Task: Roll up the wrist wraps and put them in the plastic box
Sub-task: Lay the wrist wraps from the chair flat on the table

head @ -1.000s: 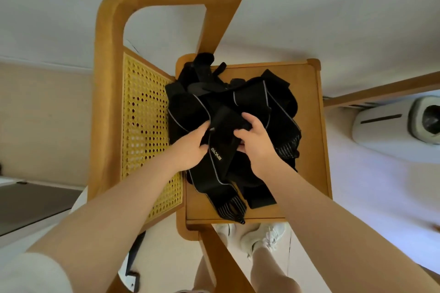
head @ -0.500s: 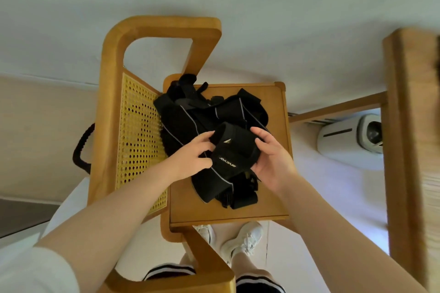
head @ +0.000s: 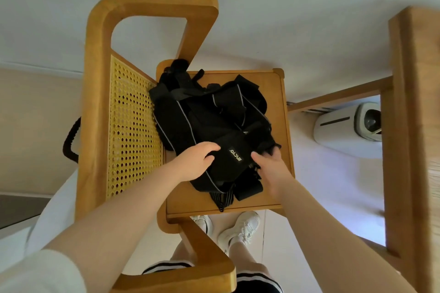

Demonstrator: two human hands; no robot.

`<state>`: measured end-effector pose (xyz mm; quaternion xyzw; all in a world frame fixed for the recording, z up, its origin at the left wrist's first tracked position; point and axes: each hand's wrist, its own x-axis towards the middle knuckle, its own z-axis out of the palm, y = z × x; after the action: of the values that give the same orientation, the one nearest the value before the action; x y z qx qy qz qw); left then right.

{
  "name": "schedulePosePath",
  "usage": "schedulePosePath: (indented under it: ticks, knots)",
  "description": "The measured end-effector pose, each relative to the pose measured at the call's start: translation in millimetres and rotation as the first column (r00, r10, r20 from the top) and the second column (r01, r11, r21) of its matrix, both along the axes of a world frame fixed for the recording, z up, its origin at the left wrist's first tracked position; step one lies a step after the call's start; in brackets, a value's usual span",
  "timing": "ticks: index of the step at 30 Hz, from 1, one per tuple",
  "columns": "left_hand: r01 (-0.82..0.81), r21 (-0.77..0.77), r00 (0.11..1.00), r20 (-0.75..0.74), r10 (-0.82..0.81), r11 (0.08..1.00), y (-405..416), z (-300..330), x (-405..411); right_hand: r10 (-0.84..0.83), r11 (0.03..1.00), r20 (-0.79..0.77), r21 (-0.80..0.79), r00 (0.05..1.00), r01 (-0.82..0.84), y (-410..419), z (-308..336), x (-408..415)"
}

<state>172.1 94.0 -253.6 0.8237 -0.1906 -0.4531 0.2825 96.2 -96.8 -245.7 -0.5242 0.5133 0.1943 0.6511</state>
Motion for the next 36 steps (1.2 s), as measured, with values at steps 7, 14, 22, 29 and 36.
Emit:
schedulePosePath:
  ticks: [7,14,22,29,36]
  knots:
    - [-0.127,-0.013,0.991,0.04,0.127,0.992,-6,-31,5,0.094,0.975,-0.087,-0.193,0.992,-0.109,48,-45,-11]
    - [-0.038,0.018,0.987,-0.159,0.04,0.999,-16,-43,32,-0.091,0.994,0.199,-0.041,0.976,0.101,33,-3,-2]
    - [-0.209,0.087,0.909,-0.349,0.226,0.974,-15,-59,23,-0.112,0.943,0.142,-0.298,0.983,0.15,-17,19,-1]
    - [-0.42,-0.106,0.899,-0.185,0.397,0.901,-20,-46,-4,-0.238,0.965,0.044,-0.107,0.97,0.241,3,-15,-6]
    - [-0.74,-0.253,0.667,-0.397,0.631,0.623,-30,7,-12,-0.08,0.996,0.032,-0.041,0.996,0.082,17,0,-3]
